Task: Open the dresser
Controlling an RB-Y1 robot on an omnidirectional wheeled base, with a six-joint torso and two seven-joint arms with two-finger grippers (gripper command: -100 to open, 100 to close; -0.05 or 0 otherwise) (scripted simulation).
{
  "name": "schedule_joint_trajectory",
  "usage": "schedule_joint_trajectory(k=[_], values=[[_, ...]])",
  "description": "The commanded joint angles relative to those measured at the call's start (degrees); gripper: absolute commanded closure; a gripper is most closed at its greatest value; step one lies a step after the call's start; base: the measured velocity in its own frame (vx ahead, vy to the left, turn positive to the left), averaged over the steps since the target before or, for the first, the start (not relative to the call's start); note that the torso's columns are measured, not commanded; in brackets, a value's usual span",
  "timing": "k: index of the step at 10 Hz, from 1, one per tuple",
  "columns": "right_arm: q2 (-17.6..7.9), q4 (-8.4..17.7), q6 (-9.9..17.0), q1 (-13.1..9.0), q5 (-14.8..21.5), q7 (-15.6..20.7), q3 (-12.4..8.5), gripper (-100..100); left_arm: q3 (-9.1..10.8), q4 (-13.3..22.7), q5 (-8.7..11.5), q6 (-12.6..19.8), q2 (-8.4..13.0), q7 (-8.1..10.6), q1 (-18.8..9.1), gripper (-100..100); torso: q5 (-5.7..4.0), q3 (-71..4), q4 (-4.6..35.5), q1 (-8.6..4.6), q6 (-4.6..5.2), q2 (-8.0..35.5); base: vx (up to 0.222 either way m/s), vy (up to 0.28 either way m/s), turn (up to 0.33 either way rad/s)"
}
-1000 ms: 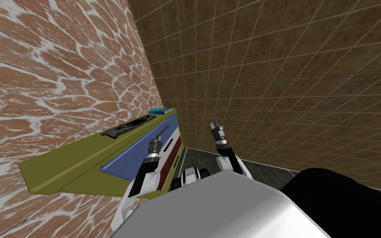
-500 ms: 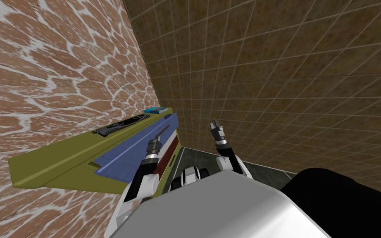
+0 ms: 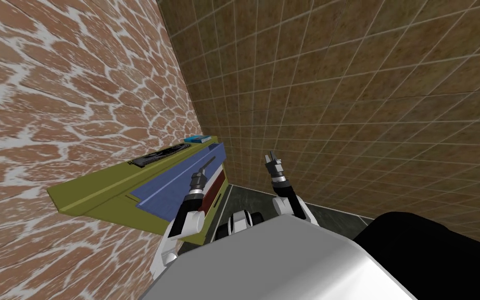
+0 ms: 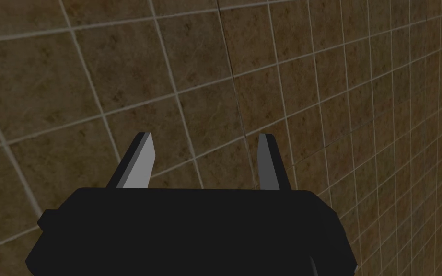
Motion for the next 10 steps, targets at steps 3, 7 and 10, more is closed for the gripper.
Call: schedule_joint_trajectory(k=[3,7,10], values=[[0.00,0.00,0.00,0.00,0.00,0.00,0.00,0,0.73,8.06,1.73,-1.52,-0.45,-1.52,-6.53,100,-0.01,0.15,0.09,-0.04,-0.07,0.24,-0.059,-0.008,0.019],[0.00,0.00,0.00,0.00,0.00,0.00,0.00,0,1.25,15.29,3.29,-3.14,-1.18,-3.19,-12.91,100,-0.04,0.07,0.08,-0.06,0.01,0.12,-0.070,-0.011,0.042],[0.00,0.00,0.00,0.00,0.00,0.00,0.00,0,1.78,19.57,4.86,-4.75,-1.90,-4.85,-17.98,100,0.06,-0.08,-0.20,0.04,-0.07,-0.07,-0.070,-0.005,0.061]])
